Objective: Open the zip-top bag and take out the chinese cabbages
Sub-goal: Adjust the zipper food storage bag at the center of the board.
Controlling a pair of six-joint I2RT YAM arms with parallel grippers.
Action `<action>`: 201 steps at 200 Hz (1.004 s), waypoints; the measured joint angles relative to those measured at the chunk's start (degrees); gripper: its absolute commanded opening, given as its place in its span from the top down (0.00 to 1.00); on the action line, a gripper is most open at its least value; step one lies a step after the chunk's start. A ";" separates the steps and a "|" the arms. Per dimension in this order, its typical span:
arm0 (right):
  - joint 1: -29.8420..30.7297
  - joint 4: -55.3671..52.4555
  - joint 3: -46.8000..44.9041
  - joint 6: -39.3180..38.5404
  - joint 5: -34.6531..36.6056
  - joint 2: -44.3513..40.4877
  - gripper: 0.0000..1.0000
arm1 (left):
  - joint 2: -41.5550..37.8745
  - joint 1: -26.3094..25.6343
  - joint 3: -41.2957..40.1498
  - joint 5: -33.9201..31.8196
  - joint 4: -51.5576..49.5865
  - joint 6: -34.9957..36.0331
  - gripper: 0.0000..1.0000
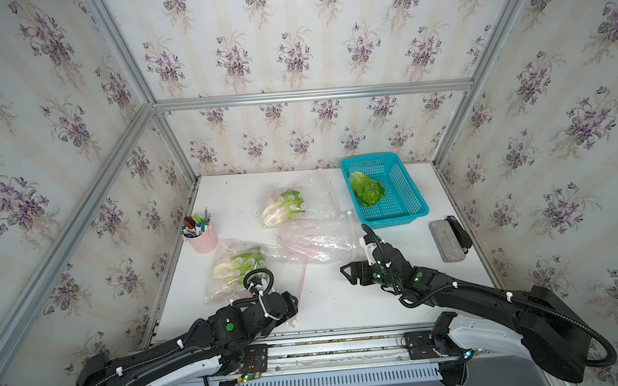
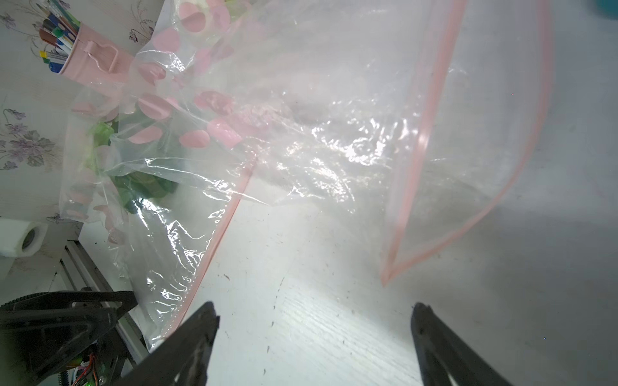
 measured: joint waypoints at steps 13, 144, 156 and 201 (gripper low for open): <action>0.02 0.20 0.00 -0.04 -0.04 0.52 0.11 | 0.81 -2.27 -0.13 -0.83 -0.02 -1.62 0.01; 0.00 -0.22 -2.58 -1.53 1.49 -1.75 0.11 | -0.98 -9.55 -2.29 -7.67 -1.64 -11.28 0.12; 0.00 -0.22 -2.95 -1.53 1.66 -2.16 0.11 | -2.34 -9.64 -2.27 -9.57 -1.70 -11.72 0.22; 0.00 -0.26 -3.67 -1.51 2.21 -3.56 0.12 | -8.15 -9.66 -4.94 -16.04 -1.11 -15.43 0.32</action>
